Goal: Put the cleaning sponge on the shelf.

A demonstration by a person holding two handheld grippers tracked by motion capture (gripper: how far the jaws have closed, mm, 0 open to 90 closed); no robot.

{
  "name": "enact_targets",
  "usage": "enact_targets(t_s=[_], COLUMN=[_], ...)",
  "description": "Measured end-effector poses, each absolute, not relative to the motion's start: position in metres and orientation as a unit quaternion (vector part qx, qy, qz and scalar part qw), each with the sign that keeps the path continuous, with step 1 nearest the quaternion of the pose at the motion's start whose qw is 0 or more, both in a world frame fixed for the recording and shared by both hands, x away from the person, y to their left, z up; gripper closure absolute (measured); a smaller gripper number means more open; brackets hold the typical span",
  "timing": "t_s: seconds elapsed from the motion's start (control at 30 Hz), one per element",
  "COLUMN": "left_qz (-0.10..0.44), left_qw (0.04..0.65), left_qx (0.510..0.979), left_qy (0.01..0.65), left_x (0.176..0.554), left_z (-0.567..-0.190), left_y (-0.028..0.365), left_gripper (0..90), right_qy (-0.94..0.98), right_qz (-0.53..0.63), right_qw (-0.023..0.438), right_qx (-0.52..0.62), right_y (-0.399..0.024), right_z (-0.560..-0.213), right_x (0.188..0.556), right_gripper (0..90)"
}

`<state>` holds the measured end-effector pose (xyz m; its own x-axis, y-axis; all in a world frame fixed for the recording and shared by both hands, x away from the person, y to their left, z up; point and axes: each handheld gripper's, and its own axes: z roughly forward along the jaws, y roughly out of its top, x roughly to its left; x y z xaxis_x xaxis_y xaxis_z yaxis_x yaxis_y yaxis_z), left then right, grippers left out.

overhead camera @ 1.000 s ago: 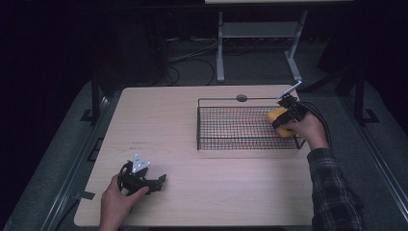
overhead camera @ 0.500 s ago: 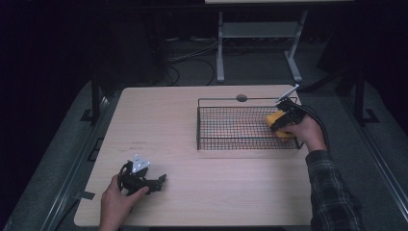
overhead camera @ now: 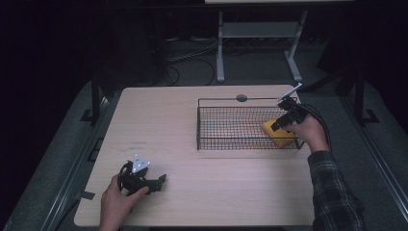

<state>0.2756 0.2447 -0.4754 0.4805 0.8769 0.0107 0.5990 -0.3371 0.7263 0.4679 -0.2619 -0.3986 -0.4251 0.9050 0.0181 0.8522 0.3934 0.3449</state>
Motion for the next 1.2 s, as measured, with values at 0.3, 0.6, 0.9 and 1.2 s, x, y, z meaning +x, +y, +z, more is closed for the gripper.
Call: enact_targets(t_s=[0.3, 0.6, 0.9, 1.2], left_qz=[0.206, 0.206, 0.206, 0.206], left_qw=[0.337, 0.338, 0.338, 0.338], left_qx=[0.791, 0.791, 0.791, 0.791], left_qy=[0.466, 0.466, 0.466, 0.466], left_x=[0.276, 0.276, 0.276, 0.276], left_z=[-0.475, -0.475, -0.475, -0.475], left_y=[0.245, 0.245, 0.245, 0.245], left_gripper=[13.0, 13.0, 13.0, 13.0], right_qy=[0.830, 0.829, 0.832, 0.836], right_qz=[0.172, 0.198, 0.215, 0.232], right_qw=[0.102, 0.111, 0.103, 0.103], right_qx=[0.520, 0.511, 0.502, 0.487], right_y=[-0.265, -0.270, -0.274, -0.277], right_z=[-0.380, -0.366, -0.363, -0.377], right_x=[0.451, 0.417, 0.379, 0.344], right_gripper=[19.2, 18.9, 18.5, 18.4])
